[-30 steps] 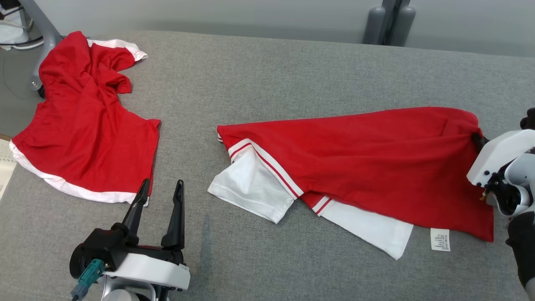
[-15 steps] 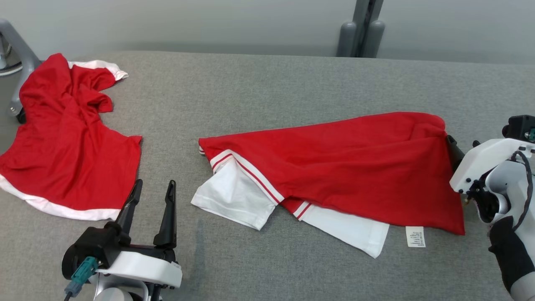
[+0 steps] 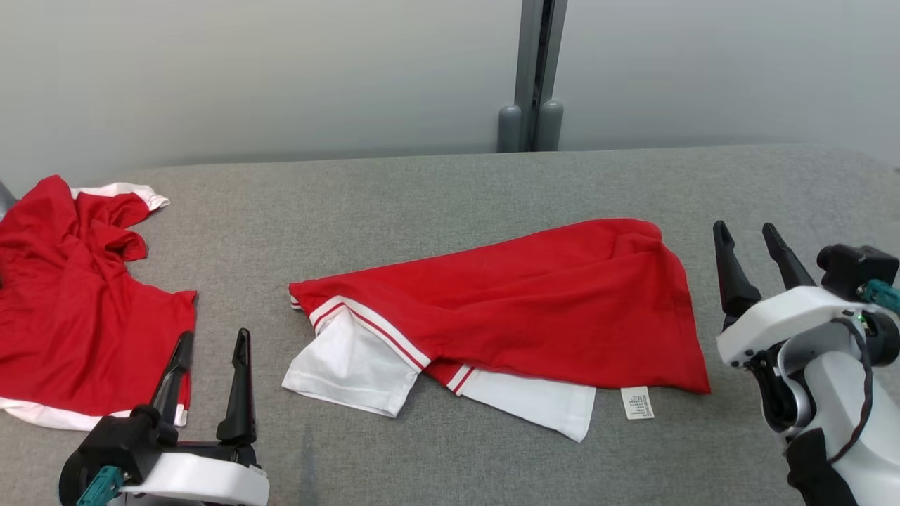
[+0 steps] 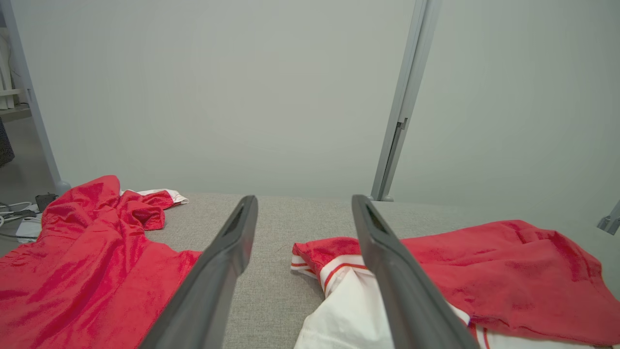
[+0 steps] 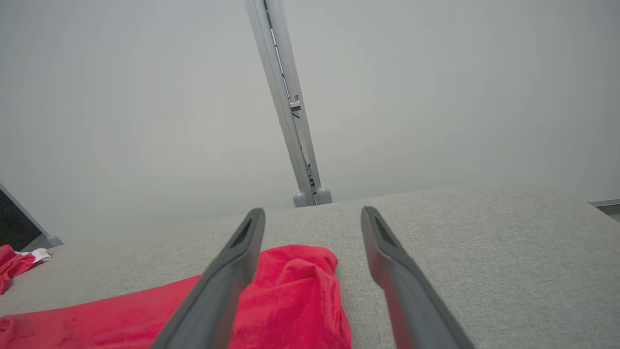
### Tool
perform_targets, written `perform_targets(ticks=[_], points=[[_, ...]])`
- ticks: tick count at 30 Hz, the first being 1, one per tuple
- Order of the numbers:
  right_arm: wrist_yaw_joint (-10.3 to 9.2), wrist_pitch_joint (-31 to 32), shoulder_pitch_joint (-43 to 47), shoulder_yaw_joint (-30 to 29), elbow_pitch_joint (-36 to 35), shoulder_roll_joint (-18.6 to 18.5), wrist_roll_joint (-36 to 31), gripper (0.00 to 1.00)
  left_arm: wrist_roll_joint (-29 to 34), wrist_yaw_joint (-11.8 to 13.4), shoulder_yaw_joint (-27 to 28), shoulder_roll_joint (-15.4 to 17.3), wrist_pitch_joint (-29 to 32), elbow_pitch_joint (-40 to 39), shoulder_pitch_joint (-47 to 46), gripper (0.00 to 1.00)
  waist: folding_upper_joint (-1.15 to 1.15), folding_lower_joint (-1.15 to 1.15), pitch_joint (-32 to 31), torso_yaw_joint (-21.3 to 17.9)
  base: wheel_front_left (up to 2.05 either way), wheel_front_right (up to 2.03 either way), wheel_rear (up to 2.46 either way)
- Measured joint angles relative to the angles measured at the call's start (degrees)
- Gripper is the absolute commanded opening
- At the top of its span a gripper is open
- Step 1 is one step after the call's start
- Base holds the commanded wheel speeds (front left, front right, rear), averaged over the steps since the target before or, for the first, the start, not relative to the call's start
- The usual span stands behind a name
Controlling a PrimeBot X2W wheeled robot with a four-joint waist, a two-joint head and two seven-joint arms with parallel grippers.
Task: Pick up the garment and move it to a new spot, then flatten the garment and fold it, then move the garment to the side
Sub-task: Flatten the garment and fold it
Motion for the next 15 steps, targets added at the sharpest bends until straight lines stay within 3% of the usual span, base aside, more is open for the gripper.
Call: perform_targets(ticks=[5, 11, 15], points=[[0.00, -1.55, 6.03, -0.42, -7.69, 0.41, -0.63, 1.00, -0.03, 0.19, 0.44, 0.08, 0.00, -0.44, 1.44, 1.00, 0.00, 0.00, -1.49, -0.74, 0.00, 0.00, 0.00], [0.00, -1.94, 18.67, -5.66, -22.48, 3.49, -4.80, 1.00, -0.12, 0.42, 0.04, -0.89, 0.00, -0.85, 2.49, 1.00, 0.00, 0.00, -3.08, -0.50, 0.00, 0.00, 0.00], [0.00, -1.94, 23.22, -7.87, -25.33, 4.78, -8.02, 1.00, -0.14, 0.41, -0.51, -1.14, 0.00, -0.30, 2.96, 1.00, 0.00, 0.00, -2.90, -0.48, 0.00, 0.00, 0.00]])
